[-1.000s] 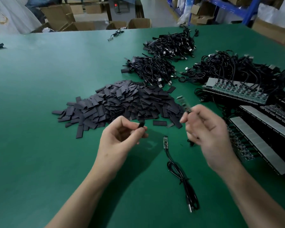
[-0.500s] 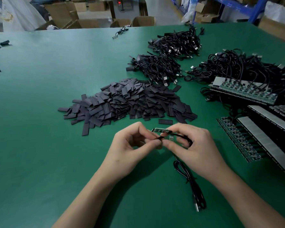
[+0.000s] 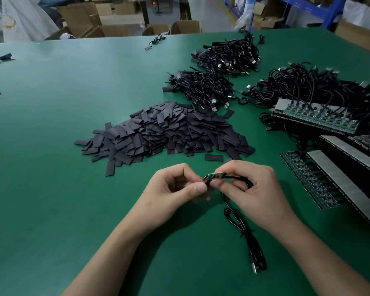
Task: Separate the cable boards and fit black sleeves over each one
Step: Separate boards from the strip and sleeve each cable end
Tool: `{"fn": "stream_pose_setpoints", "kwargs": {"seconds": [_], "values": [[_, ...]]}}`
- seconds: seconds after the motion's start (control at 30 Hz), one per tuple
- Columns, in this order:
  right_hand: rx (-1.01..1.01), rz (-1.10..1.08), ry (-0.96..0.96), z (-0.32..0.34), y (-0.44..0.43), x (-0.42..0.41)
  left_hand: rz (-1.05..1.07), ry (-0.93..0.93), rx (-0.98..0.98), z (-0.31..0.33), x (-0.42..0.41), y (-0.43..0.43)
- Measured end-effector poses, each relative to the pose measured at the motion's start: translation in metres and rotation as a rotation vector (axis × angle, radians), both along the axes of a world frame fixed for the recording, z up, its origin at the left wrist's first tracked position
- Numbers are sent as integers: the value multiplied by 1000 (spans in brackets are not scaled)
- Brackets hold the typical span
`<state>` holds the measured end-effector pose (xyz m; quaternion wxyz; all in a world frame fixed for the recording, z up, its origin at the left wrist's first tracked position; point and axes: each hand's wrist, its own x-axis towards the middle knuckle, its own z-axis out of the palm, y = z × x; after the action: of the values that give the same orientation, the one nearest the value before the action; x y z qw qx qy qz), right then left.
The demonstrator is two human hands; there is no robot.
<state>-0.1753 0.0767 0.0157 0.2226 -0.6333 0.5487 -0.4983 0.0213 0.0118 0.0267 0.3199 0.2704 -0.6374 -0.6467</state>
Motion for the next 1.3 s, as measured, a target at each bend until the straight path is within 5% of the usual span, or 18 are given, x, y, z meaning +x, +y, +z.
{"fn": "stream_pose_setpoints", "kwargs": {"seconds": [0.33, 0.7, 1.3], "values": [[-36, -23, -35, 4, 0, -4, 145, 20, 3, -6, 3, -11], [2, -59, 177, 1, -5, -5, 276, -110, -192, -11, 8, -18], [-24, -86, 325, -2, -5, -10, 236, -229, -402, -13, 11, -19]]}}
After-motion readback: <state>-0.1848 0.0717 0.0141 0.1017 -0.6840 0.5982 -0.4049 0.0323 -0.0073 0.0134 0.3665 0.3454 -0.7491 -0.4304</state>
